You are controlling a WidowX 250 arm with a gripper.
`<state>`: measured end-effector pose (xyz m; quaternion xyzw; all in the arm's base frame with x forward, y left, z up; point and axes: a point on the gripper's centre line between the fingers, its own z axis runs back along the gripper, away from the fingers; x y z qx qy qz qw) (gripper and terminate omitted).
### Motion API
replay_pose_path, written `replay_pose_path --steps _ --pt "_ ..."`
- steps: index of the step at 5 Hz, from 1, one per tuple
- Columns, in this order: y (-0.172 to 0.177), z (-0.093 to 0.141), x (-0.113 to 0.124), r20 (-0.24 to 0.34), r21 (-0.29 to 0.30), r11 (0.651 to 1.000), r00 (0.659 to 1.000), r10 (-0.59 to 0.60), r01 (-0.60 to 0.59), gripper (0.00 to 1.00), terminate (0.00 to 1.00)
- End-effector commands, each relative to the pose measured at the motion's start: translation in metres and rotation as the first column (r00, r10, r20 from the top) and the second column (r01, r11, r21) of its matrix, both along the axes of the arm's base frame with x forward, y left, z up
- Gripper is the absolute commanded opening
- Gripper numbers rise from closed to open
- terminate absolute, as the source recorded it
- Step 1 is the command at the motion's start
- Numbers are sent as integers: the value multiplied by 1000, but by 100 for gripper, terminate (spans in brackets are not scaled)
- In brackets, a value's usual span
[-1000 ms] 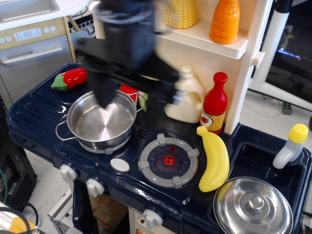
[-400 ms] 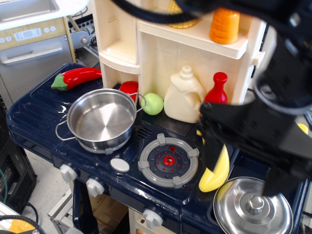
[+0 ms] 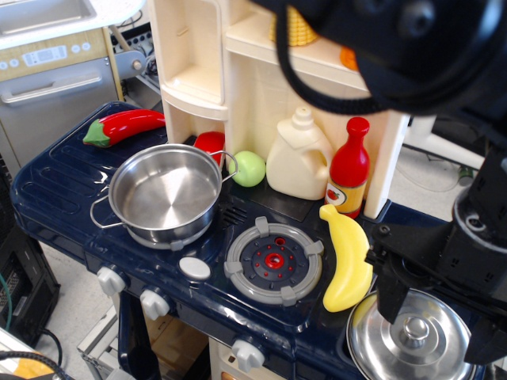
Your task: Put lid on pot or pan
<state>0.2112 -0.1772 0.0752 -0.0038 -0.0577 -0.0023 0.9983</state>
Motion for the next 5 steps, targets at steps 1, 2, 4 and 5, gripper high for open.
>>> replay_pose_path --steps 1,2,4,5 --pt "-6 -14 16 68 -34 999 997 -31 33 100 0" --pt "-6 -26 24 78 -42 998 996 -37 41 100 0" --pt "-5 -44 30 71 -58 997 996 -54 58 100 0" --pt "-6 -40 27 47 -42 998 998 -47 49 0 0"
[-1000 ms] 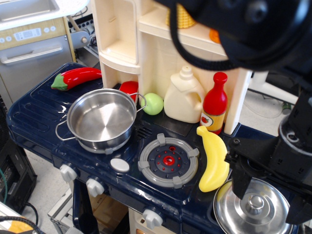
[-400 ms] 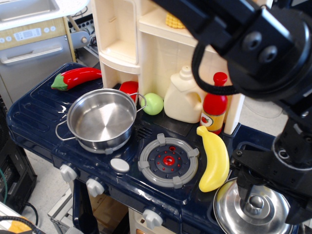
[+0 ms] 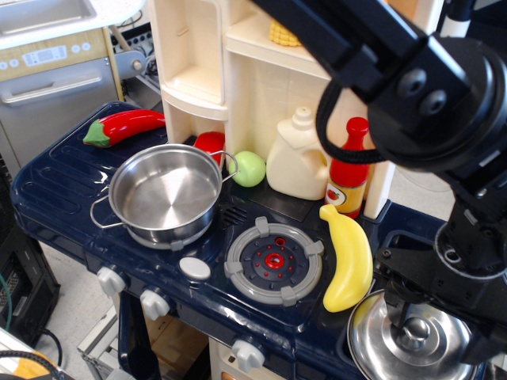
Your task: Put lid on pot or pan
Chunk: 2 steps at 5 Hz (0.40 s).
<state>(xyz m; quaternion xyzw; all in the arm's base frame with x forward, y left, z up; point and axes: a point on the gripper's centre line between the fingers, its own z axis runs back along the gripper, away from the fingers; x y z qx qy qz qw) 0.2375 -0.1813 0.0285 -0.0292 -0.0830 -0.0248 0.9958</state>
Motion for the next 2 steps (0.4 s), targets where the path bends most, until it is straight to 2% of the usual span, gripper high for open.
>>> replay_pose_path --steps 1,2 --pt "-4 19 -7 -37 49 999 999 17 -16 0 0" --pt "-7 28 -9 -40 87 996 999 10 -7 0 0"
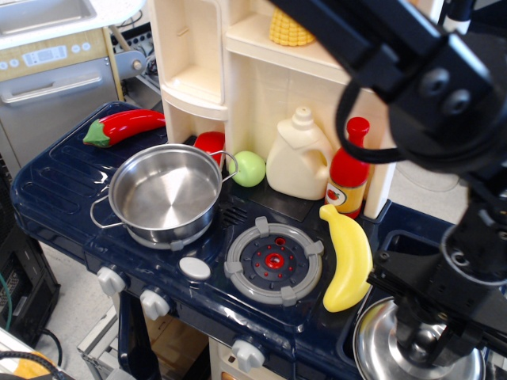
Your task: Put lid on pot or pan
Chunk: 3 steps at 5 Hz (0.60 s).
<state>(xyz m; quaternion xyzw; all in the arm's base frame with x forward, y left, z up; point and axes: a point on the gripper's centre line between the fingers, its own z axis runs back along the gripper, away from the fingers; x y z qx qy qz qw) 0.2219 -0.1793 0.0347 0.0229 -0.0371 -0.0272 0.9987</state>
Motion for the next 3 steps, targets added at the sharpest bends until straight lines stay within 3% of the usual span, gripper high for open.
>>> replay_pose_path --steps 1,2,3 --pt "-11 32 8 41 -4 1000 999 8 -8 0 0" --pt "9 67 4 57 108 994 998 17 -23 0 0" --pt "49 92 14 46 167 986 999 -8 0 0 0"
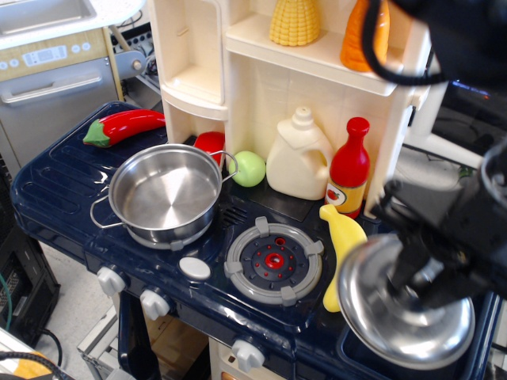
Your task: Put lid on pot or pan
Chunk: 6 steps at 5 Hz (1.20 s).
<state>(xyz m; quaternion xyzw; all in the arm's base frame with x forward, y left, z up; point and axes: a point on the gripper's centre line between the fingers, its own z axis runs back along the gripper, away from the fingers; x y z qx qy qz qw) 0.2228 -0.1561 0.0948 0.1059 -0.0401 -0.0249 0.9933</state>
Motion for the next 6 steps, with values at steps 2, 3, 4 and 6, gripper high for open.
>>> replay_pose_path --steps 2,3,4,6 --pt "124 50 34 2 42 999 1000 -21 21 0 0" --pt "160 40 36 15 17 999 999 -40 40 0 0" --pt "178 30 26 39 -8 1000 999 -19 19 0 0" --pt "207 8 15 90 -43 999 996 -21 25 0 100"
